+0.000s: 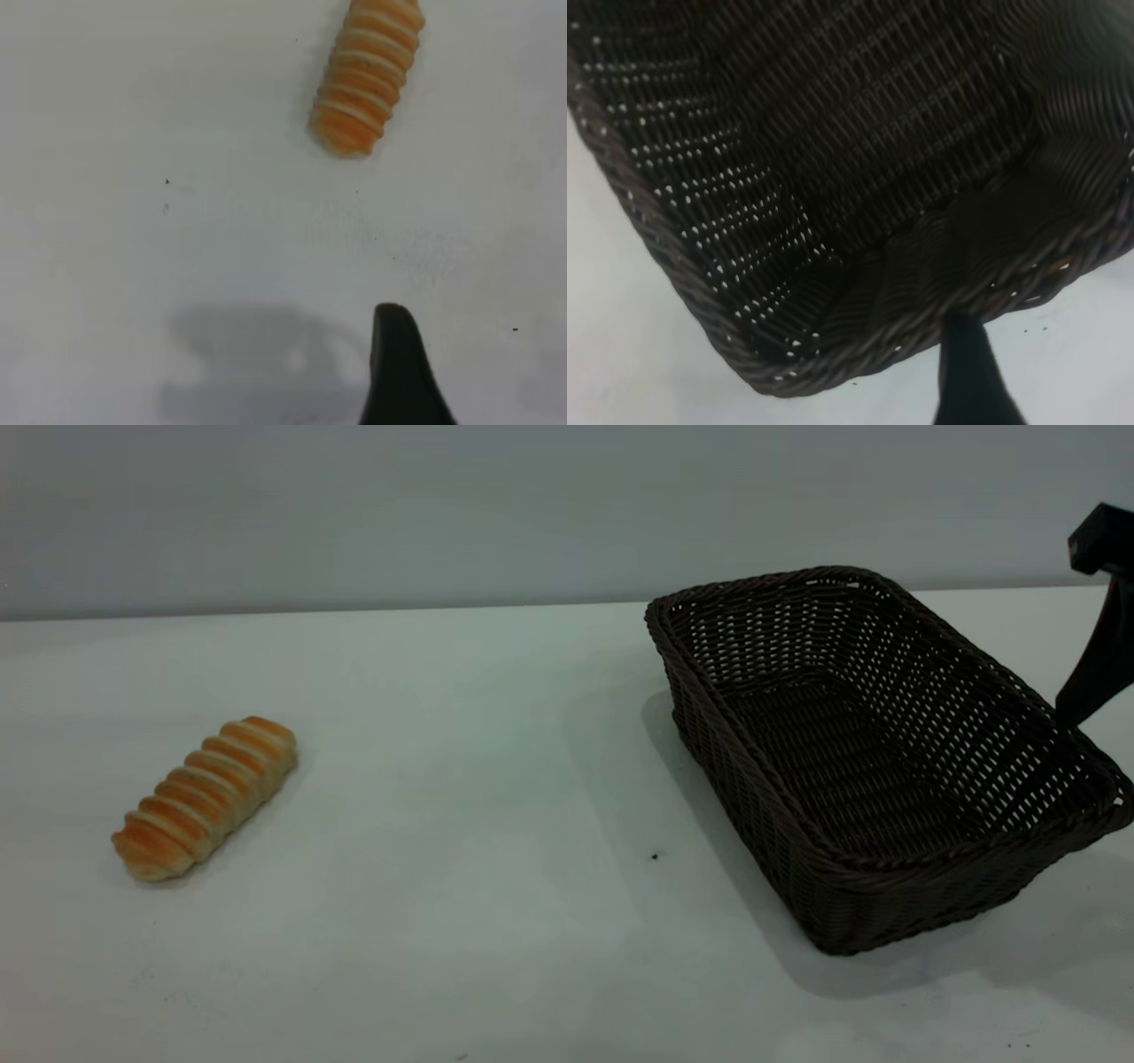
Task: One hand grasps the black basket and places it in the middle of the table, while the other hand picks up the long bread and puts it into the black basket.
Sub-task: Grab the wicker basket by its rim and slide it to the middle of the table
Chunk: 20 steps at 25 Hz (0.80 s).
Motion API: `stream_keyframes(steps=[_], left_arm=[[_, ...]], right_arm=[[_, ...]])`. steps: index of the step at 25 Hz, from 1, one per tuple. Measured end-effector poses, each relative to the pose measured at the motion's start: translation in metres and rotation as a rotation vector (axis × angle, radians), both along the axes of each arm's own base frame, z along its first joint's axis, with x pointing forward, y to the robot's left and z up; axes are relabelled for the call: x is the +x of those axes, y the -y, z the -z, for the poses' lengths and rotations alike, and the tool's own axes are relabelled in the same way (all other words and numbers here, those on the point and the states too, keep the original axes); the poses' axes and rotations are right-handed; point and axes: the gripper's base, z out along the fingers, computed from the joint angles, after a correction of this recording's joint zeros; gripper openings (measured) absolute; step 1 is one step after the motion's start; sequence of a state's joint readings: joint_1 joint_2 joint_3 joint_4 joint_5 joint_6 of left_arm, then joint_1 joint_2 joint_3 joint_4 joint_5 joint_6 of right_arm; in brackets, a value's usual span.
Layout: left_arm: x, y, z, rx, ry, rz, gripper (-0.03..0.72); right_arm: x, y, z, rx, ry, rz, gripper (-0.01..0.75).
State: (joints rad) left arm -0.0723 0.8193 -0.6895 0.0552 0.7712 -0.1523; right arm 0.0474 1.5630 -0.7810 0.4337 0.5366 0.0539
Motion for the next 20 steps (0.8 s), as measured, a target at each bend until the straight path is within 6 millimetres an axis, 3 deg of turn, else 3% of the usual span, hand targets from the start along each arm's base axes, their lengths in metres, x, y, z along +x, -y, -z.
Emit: stream_keyframes(steps=[10, 20], left_arm=[[0.000, 0.000, 0.000, 0.000, 0.000, 0.000, 0.481], [0.000, 0.000, 0.000, 0.000, 0.000, 0.000, 0.481]], right_arm=[[0.002, 0.000, 0.005, 0.106, -0.084, 0.284, 0.465], [0.008, 0.000, 0.052, 0.117, -0.267, 0.447, 0.465]])
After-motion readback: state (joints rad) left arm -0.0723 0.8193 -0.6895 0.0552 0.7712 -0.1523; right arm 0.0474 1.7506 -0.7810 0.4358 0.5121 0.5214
